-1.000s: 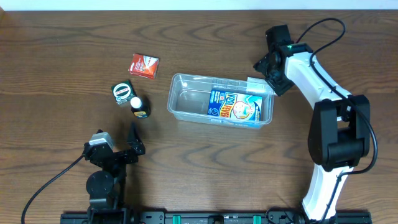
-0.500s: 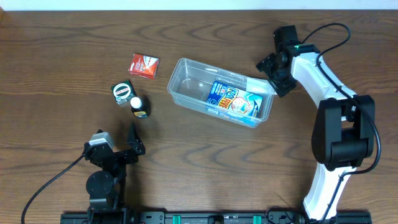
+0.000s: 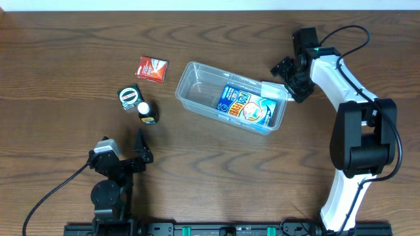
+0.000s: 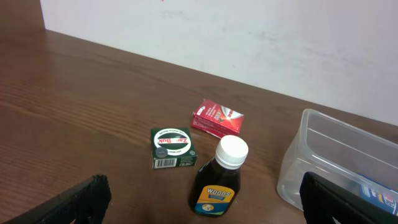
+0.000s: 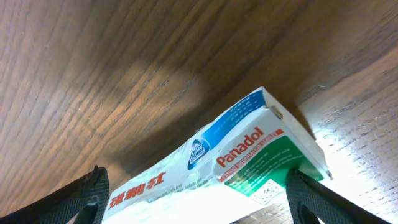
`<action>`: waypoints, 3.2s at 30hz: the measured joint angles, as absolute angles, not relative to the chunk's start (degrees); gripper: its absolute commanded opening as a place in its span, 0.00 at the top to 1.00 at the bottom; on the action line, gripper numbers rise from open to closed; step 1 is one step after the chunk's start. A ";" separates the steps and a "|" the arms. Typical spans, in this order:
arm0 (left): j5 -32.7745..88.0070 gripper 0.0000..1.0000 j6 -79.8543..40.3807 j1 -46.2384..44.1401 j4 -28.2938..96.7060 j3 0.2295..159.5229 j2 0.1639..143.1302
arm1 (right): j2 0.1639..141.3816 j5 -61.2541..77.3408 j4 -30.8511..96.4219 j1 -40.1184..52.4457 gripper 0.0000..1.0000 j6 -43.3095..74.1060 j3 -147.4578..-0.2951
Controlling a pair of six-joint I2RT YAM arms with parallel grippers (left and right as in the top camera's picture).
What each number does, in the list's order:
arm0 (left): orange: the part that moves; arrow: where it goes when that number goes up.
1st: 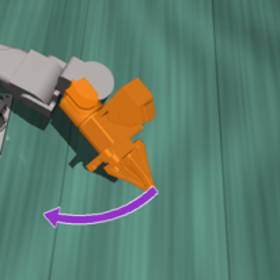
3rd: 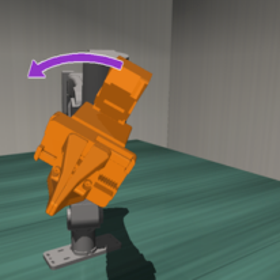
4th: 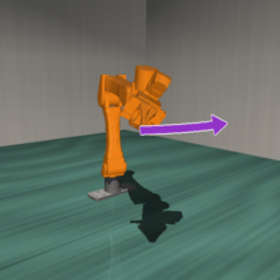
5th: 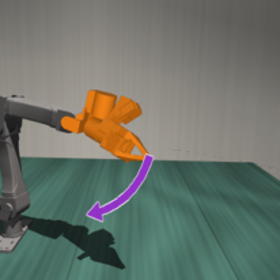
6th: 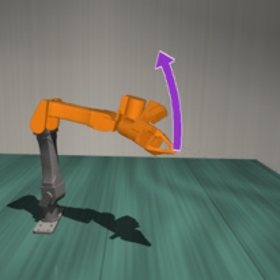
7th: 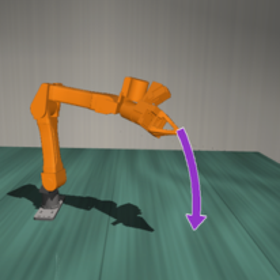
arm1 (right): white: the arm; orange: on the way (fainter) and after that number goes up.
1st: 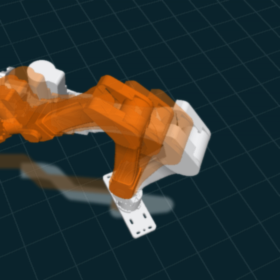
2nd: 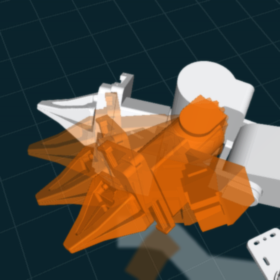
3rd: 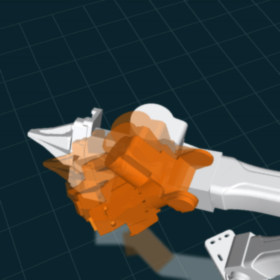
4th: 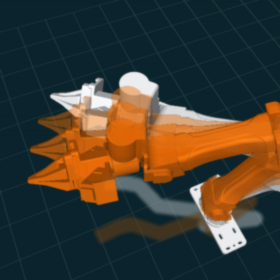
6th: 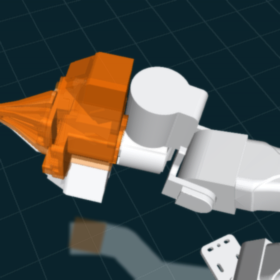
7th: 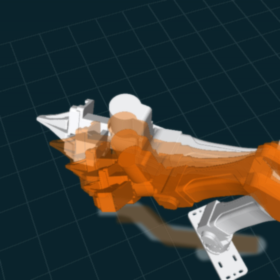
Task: Pack container
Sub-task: 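Swing the Panadol box over the container interior, then lower the Panadol box onto the blue box and release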
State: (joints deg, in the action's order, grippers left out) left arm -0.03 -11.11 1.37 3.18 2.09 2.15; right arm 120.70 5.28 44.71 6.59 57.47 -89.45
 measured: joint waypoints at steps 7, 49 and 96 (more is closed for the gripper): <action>-0.03 0.02 -11.11 1.37 3.18 2.09 2.15 | 120.88 9.19 45.63 5.45 0.12 57.23 -89.45; -0.03 0.02 -11.11 1.37 3.16 2.11 2.15 | 121.51 13.52 47.20 -4.67 0.94 24.34 -96.99; -0.03 0.02 -11.11 1.37 3.18 2.09 2.15 | 103.50 10.41 58.74 23.05 0.59 -63.37 -88.86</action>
State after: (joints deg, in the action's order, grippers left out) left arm -0.03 -11.11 1.37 3.18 2.09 2.15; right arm 103.50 10.41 58.74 23.05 -63.37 -88.86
